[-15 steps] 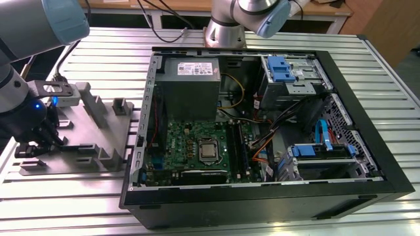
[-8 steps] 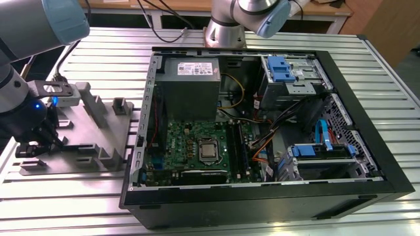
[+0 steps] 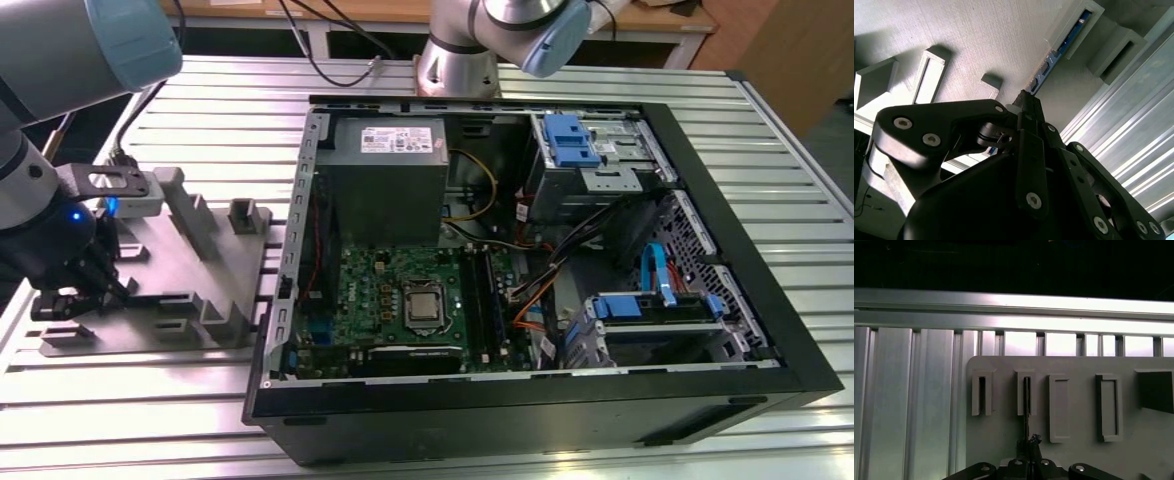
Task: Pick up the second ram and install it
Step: 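Pick up the second ram and move it above second insertion slot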
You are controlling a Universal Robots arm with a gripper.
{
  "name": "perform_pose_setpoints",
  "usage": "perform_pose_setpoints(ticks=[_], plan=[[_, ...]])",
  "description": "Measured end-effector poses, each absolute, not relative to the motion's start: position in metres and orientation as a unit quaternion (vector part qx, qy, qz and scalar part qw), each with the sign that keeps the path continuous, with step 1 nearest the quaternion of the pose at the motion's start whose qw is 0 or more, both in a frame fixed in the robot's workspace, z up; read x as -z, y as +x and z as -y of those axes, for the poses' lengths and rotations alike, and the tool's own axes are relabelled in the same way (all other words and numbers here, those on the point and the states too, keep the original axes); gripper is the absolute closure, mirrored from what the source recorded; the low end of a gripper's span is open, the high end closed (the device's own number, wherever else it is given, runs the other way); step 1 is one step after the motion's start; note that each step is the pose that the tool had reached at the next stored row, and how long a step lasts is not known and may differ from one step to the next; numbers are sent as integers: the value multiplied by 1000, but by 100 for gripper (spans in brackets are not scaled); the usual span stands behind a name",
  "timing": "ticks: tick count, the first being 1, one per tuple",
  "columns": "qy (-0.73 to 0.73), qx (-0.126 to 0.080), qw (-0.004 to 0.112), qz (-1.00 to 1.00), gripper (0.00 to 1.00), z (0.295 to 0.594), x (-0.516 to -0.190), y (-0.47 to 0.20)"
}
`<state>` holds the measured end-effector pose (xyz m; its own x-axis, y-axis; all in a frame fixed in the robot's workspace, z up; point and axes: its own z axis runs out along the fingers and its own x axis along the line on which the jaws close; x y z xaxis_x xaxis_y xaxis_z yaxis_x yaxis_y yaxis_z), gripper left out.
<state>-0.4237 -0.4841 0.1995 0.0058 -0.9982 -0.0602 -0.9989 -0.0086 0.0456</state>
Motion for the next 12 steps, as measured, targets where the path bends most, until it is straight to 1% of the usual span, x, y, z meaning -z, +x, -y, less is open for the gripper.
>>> perform_pose_setpoints(ticks=[12], plan=[[-707, -37, 5, -706, 88, 484, -202, -424]])
